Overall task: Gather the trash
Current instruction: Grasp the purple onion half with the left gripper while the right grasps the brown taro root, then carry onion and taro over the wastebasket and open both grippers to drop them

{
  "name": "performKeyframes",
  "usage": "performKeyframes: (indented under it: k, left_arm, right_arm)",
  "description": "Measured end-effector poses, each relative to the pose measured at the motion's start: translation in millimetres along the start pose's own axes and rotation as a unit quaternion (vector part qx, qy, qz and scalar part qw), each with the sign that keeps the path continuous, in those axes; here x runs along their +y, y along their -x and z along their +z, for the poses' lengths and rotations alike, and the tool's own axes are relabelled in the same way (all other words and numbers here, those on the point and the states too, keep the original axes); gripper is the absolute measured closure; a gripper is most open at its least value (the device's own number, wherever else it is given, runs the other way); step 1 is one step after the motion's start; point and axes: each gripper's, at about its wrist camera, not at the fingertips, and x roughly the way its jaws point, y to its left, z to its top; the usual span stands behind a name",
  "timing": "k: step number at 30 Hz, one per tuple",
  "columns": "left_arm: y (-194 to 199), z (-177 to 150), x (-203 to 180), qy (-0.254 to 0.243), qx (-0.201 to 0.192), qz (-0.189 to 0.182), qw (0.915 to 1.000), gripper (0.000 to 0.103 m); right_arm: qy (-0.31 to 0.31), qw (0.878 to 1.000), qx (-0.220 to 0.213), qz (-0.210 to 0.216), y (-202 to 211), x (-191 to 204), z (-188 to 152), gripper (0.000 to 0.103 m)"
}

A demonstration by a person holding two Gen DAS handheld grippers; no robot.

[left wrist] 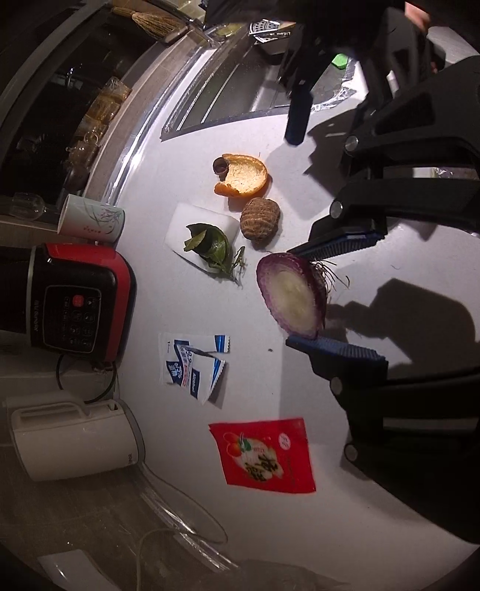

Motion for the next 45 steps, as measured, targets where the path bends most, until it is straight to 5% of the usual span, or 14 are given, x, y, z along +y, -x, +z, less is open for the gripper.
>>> performKeyframes:
  k: [7,10,14,23,35,45]
  left_arm:
    - [33,-18,21,0.015,-0.008,-0.004,0.9998,0.063]
    - [38,-23,31,0.027,-0.008,-0.004,0.9996,0.063]
    - [42,-30,39,0.03,-0.006,-0.004,0.9995,0.062]
    - [53,-39,38,0.002,-0.008,-0.03,0.9995,0.062]
    - [90,-100,-41,-0.089,0.013,-0.118,0.9889,0.062]
    - [67,-209,-104,-0.092,0.098,-0.102,0.9857,0.062]
  right_arm:
    - [0.015,0.999,0.005,-0.029,-39,-3,24,0.036]
    - [0.007,0.999,0.007,-0.031,-51,-8,33,0.043]
    - [0.014,0.999,0.012,-0.048,-61,-6,43,0.064]
    - [-0.011,0.998,-0.013,-0.063,-24,12,30,0.064]
    - [-0.043,0.994,-0.024,-0.098,110,36,-77,0.064]
    - [-0.06,0.995,0.012,-0.081,167,35,-176,0.064]
